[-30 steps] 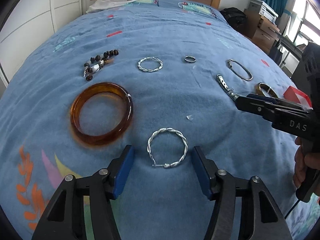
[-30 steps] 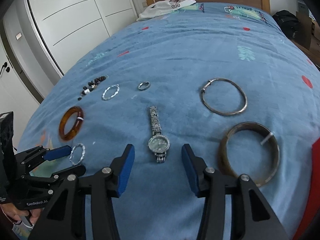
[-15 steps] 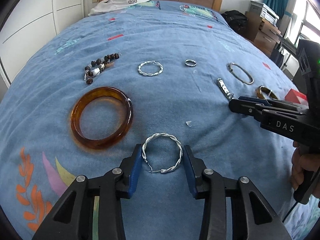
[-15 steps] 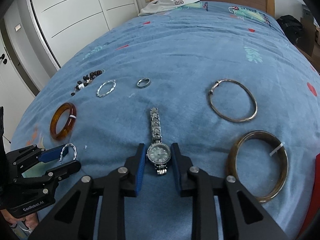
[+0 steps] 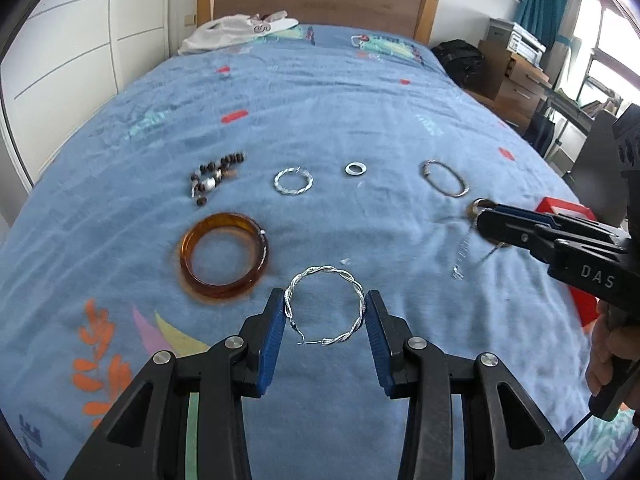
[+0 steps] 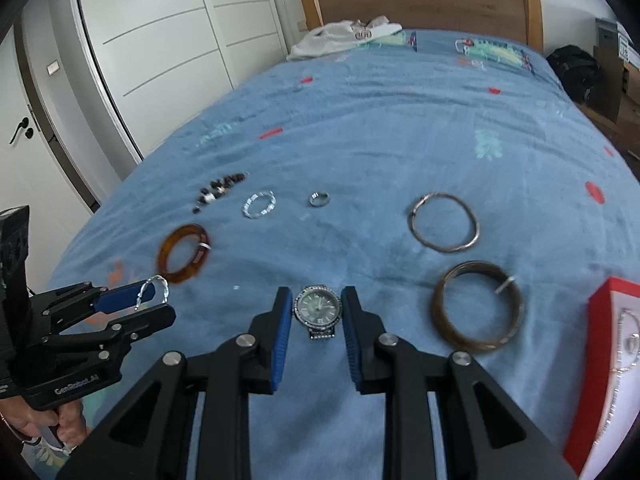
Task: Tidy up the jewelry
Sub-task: 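Carry the hoop and the wristwatch over the red box with both tools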
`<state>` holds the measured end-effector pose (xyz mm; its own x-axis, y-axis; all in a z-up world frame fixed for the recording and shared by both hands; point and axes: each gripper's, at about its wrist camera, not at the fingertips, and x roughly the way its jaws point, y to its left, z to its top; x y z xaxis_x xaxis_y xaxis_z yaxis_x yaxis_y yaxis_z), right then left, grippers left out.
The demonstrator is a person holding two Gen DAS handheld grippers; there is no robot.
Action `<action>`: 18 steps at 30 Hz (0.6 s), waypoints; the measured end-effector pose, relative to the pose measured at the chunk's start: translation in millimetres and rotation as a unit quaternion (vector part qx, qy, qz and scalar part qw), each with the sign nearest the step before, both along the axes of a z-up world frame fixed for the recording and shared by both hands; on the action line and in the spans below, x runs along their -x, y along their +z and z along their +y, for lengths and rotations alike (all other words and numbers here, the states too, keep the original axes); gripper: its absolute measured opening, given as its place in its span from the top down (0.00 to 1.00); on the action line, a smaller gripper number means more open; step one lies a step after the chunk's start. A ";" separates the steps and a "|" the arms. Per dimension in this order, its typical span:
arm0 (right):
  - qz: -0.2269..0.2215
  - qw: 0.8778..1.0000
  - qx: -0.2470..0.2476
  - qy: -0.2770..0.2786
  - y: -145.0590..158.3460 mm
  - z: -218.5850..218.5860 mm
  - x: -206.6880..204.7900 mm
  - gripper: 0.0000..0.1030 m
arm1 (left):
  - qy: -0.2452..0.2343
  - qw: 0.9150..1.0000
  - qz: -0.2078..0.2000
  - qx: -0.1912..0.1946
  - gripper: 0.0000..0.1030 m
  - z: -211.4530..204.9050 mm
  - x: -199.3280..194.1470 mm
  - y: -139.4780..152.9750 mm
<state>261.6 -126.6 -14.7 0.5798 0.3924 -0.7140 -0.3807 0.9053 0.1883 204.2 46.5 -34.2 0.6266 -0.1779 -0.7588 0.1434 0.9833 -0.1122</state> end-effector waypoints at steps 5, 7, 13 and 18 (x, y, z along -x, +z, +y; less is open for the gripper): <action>-0.025 1.000 -0.003 -0.013 33.8 -13.7 27.6 0.77 | -0.021 1.000 -0.014 0.003 0.62 -14.9 13.9 25.3; -0.034 0.999 -0.004 -0.020 47.9 -22.5 38.0 0.77 | -0.032 0.999 -0.020 0.012 0.62 -23.5 18.7 36.9; -0.070 0.996 0.006 -0.061 93.8 -75.7 64.2 0.77 | -0.078 0.996 -0.034 0.032 0.62 -68.9 25.0 67.9; -0.086 0.990 0.028 -0.105 117.7 -137.2 77.1 0.77 | -0.126 0.990 -0.042 0.050 0.62 -123.1 23.0 85.7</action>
<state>184.5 -263.8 103.0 0.7600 0.2120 -0.6144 -0.2048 0.9753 0.0831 181.2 -76.6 51.5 0.6132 -0.4079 -0.6765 0.3960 0.8997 -0.1836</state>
